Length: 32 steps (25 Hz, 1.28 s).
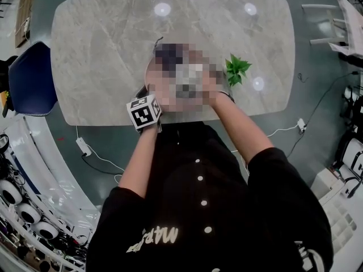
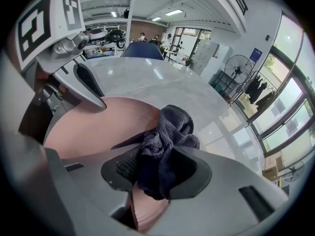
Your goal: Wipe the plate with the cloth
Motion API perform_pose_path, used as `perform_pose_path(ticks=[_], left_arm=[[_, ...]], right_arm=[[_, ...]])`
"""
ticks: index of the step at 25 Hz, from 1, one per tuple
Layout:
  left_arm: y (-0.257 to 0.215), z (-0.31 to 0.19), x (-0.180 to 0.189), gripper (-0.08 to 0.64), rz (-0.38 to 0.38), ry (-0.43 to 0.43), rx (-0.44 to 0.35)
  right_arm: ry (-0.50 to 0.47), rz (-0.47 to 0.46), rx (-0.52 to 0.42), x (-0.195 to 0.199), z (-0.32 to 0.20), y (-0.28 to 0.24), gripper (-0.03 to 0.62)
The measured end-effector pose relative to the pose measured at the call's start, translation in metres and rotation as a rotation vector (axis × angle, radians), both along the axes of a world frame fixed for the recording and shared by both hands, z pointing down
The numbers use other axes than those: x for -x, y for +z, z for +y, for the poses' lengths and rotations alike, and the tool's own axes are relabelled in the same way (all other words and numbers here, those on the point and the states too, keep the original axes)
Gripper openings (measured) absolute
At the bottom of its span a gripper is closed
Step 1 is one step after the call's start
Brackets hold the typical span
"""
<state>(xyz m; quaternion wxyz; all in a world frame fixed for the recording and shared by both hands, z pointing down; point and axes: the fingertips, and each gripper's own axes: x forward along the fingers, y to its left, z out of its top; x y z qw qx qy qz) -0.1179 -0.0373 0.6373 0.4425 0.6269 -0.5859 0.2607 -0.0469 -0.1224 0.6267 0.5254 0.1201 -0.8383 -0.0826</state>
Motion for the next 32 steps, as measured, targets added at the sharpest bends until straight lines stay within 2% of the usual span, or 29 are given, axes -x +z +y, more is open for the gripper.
perform_pose_path(ticks=[8, 19, 27, 32], left_arm=[[0.0, 0.0, 0.001, 0.043, -0.001, -0.001, 0.009], [0.0, -0.001, 0.001, 0.041, 0.012, -0.015, 0.016], [0.0, 0.0, 0.001, 0.041, 0.018, -0.027, 0.018], [-0.002, 0.0, 0.002, 0.041, 0.021, -0.037, 0.017]], right_arm=[[0.004, 0.038, -0.013, -0.019, -0.002, 0.001, 0.14], [0.006, 0.142, -0.029, -0.043, -0.002, 0.006, 0.138], [-0.006, 0.206, -0.084, -0.056, -0.002, 0.005, 0.138], [-0.047, 0.285, -0.132, -0.063, 0.001, 0.004, 0.138]])
